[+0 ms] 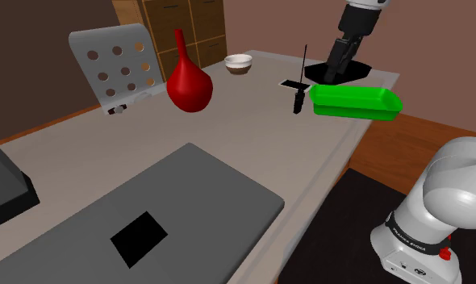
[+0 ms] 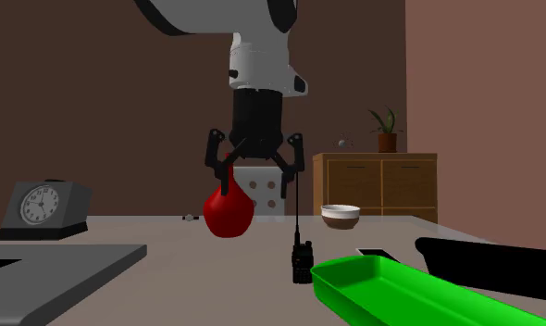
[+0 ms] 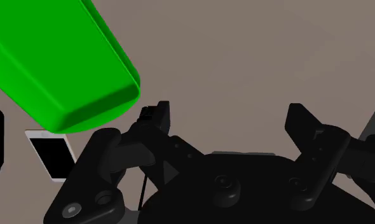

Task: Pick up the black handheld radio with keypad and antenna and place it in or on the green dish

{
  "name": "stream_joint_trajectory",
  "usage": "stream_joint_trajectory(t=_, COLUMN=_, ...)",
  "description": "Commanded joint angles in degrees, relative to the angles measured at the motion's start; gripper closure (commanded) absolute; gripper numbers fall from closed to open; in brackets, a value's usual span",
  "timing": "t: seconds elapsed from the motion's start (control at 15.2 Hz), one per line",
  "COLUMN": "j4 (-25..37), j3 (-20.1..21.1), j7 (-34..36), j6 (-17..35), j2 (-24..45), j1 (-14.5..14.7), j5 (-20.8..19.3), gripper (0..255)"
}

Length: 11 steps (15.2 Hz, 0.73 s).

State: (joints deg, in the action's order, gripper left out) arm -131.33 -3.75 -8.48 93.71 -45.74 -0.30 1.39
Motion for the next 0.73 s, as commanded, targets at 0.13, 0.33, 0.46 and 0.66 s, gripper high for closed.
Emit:
stream_joint_trajectory(t=0.13, j4=-2.6, j3=-0.9, j7=0.0, j6=5.8, j2=0.6, j1=-0.8, j5=-0.3, gripper=0)
stream_joint_trajectory(t=0.33, j4=-5.8, j3=-2.3, j7=0.0, j6=14.6, j2=2.3, j1=-1.9, j5=-0.5, gripper=0)
stream_joint_trajectory(t=0.46, j4=-7.4, j3=-3.4, j7=0.0, j6=20.5, j2=3.9, j1=-2.5, j5=-0.6, gripper=0)
stream_joint_trajectory(t=0.66, j4=-9.3, j3=-5.0, j7=-0.2, j6=29.4, j2=7.0, j1=-3.3, j5=-0.3, gripper=0)
